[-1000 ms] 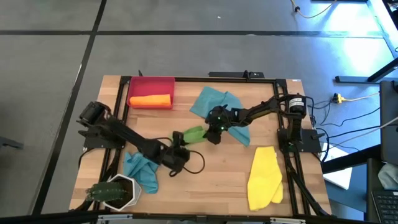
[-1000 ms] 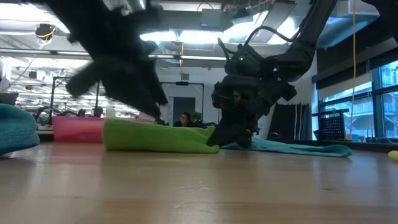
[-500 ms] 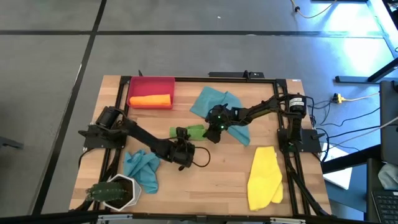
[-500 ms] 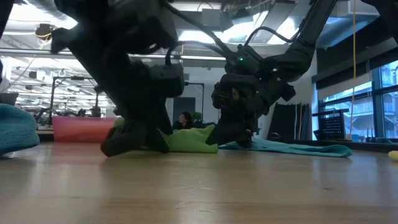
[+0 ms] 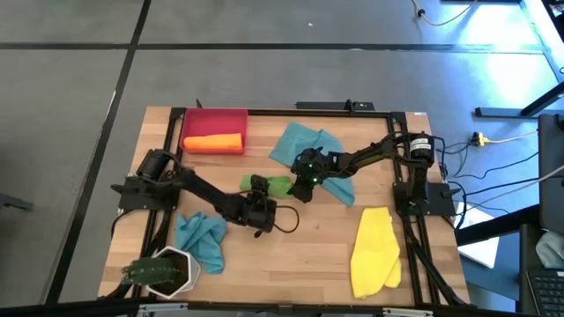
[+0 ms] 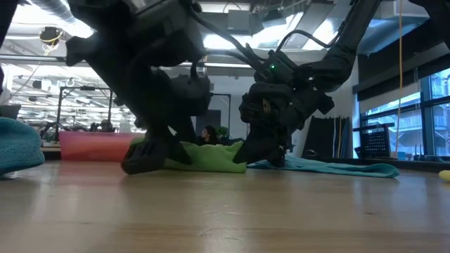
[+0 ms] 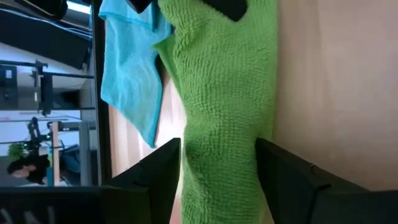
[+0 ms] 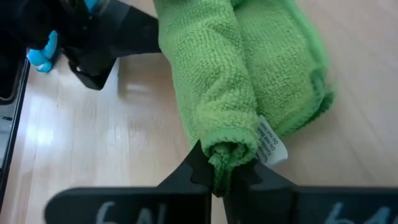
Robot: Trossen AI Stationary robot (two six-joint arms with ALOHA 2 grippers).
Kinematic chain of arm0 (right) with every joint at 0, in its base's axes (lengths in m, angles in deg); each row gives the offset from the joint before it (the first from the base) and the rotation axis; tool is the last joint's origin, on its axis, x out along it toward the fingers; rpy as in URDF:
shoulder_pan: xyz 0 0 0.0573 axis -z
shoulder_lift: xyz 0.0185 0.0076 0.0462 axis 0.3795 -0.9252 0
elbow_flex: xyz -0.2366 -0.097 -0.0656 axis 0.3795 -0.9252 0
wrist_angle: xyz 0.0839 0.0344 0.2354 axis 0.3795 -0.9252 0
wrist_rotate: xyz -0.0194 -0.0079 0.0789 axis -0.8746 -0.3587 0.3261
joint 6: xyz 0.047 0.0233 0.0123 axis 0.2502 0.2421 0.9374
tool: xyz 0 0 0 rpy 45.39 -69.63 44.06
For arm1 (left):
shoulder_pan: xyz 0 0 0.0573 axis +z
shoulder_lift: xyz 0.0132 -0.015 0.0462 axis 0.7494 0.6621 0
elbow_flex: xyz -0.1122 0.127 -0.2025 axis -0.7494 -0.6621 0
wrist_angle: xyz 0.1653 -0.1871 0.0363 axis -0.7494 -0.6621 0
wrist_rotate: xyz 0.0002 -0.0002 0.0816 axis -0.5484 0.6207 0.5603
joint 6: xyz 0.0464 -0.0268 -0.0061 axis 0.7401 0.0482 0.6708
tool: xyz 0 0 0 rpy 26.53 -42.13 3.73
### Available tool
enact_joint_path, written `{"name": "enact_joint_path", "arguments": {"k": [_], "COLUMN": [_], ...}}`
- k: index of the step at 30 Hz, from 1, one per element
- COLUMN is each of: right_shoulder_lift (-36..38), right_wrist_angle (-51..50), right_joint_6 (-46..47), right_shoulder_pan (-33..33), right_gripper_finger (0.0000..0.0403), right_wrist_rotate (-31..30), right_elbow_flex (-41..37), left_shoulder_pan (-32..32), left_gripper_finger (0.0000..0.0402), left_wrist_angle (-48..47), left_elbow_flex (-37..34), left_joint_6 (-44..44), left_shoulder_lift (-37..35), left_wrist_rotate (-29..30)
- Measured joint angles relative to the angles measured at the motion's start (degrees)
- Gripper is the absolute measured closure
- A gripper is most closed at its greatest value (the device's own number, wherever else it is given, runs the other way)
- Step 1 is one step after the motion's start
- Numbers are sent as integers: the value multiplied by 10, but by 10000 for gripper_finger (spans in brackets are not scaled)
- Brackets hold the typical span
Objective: Roll microfiber towels into tight, uniform cylinder then place into a basket
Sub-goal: Roll the green microfiber towel
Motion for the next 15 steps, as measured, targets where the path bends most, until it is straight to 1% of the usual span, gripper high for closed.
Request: {"name": "enact_joint_path", "arguments": {"k": [3,7,15], "right_shoulder_lift": [0,0,0], "right_wrist_angle": [0,0,-2], "right_joint_6": [1,1,1], "right_shoulder_pan": [0,0,0], "right_gripper_finger": [388,388,388], "right_wrist_rotate": [0,0,4], "right_elbow_flex": [0,0,0], "left_shoulder_pan": [14,37,62], "left_gripper_finger": [206,206,206], "left_wrist_angle": [1,3,7], "left_elbow_flex": [0,0,2], "left_joint_6": [22,42,101], "left_shoulder_lift": [0,-1,-3], "left_wrist_rotate": [-7,-55,-107]}}
